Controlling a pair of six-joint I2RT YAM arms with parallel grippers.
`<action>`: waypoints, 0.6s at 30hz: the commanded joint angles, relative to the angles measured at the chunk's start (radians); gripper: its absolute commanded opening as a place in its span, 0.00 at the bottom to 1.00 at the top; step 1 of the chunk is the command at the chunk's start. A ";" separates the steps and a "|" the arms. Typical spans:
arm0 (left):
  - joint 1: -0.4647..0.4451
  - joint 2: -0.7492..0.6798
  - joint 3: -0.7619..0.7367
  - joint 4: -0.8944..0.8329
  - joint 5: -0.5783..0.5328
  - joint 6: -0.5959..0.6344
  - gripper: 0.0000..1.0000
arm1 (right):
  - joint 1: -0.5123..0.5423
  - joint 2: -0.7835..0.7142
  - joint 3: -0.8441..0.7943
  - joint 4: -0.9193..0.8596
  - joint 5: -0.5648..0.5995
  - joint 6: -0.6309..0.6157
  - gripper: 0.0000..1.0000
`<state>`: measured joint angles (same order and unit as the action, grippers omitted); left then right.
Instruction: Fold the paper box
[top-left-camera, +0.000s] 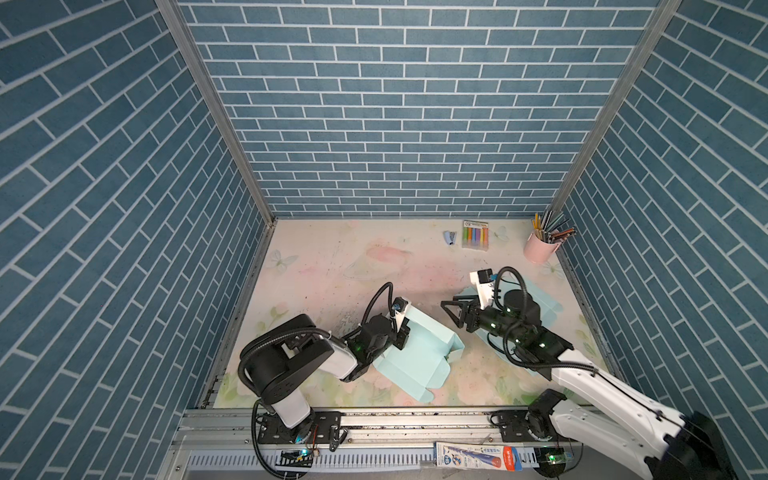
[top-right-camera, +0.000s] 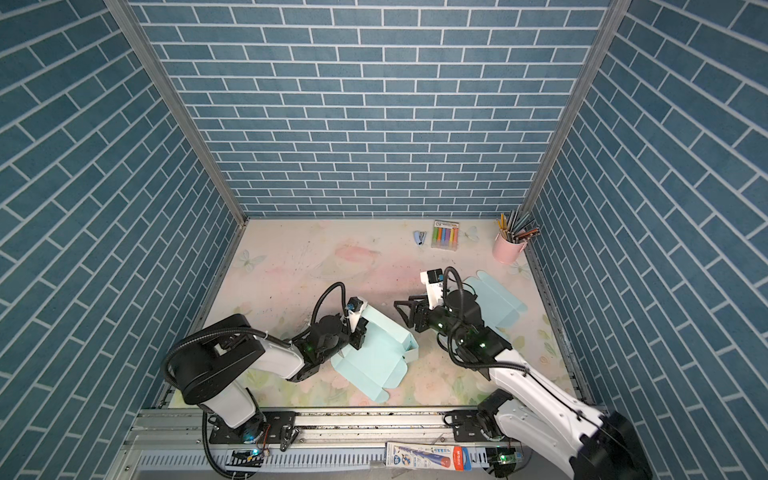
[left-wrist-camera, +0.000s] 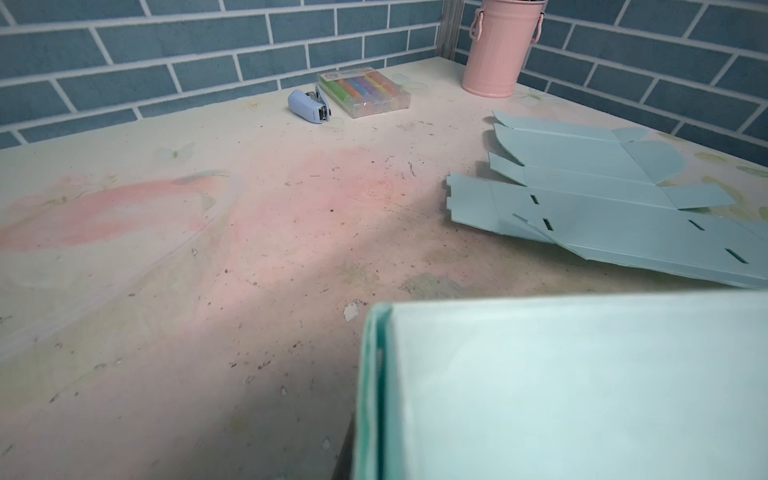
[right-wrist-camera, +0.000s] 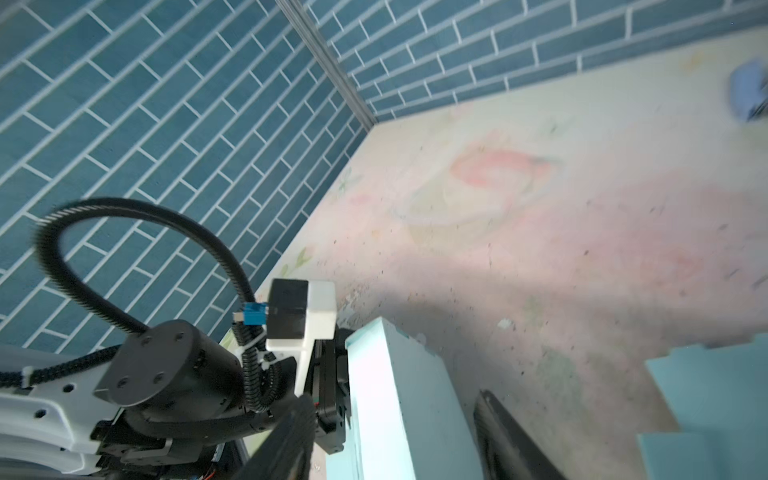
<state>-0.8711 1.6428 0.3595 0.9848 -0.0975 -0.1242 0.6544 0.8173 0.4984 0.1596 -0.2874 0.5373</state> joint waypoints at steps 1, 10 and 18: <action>0.005 -0.049 0.005 -0.101 -0.033 -0.034 0.00 | 0.005 -0.157 -0.078 -0.102 0.100 -0.063 0.59; 0.127 -0.235 0.043 -0.368 0.066 -0.113 0.00 | 0.014 -0.382 -0.319 0.045 0.053 -0.068 0.55; 0.140 -0.315 0.114 -0.583 0.039 -0.150 0.00 | 0.078 -0.126 -0.272 0.219 -0.006 -0.193 0.52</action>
<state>-0.7368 1.3476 0.4492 0.5159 -0.0509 -0.2401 0.7017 0.6212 0.1772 0.2790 -0.2718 0.4355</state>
